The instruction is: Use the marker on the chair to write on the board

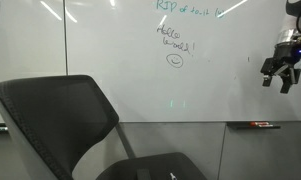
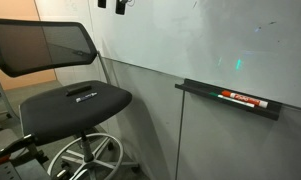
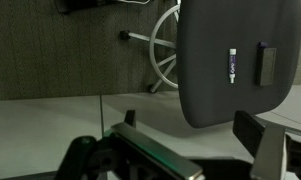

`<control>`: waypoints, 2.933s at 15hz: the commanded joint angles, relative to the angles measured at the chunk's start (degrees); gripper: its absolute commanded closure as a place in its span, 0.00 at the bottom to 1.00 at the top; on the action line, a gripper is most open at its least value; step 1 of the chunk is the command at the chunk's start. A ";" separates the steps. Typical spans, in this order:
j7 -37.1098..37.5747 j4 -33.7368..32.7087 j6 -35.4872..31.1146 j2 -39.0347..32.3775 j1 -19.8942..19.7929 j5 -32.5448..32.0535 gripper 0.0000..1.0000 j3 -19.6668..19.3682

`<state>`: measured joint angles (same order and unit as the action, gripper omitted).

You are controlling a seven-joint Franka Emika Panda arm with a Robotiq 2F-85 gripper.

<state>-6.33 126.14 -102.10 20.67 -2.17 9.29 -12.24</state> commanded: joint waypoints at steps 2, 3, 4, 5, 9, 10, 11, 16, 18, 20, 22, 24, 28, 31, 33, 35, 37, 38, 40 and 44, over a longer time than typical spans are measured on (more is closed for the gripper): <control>-1.63 1.82 -1.59 -0.49 1.35 1.30 0.00 4.76; -1.74 2.60 -1.62 -0.55 2.14 1.14 0.00 6.21; -1.81 3.44 -1.95 -0.64 2.96 0.87 0.00 7.68; -1.98 4.41 -2.45 -0.79 4.08 0.85 0.00 9.29; -1.35 7.25 -5.44 -2.83 8.72 0.96 0.00 15.45; -1.18 7.47 -6.21 -3.56 9.78 0.96 0.00 16.76; -0.24 7.83 -7.70 -4.76 10.82 0.89 0.00 18.29; 5.85 7.99 -17.80 -10.75 14.49 0.71 0.00 24.11; 8.41 8.46 -23.54 -13.42 15.47 -0.01 0.00 25.86; 10.84 8.82 -29.04 -16.32 16.07 -1.68 0.00 27.16; 13.66 9.04 -33.92 -19.38 16.24 -4.78 0.00 27.89; 16.85 8.90 -37.18 -22.33 16.24 -8.54 0.00 27.76; 23.29 8.22 -42.25 -27.90 17.18 -16.08 0.00 26.72; 27.31 7.39 -44.36 -31.13 18.77 -20.31 0.00 26.18; 28.79 7.05 -45.02 -32.64 20.04 -21.28 0.00 26.03; 29.74 6.76 -45.34 -34.08 21.35 -21.54 0.00 25.99; 29.93 6.62 -45.79 -35.27 22.44 -21.08 0.00 25.98; 29.94 6.57 -46.18 -35.89 22.95 -21.10 0.00 25.87; 29.53 6.47 -46.68 -37.27 23.65 -20.68 0.00 25.77; 28.96 5.23 -49.60 -40.70 25.60 -22.54 0.00 24.64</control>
<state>22.19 133.47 -148.98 -17.20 21.15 -10.80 14.25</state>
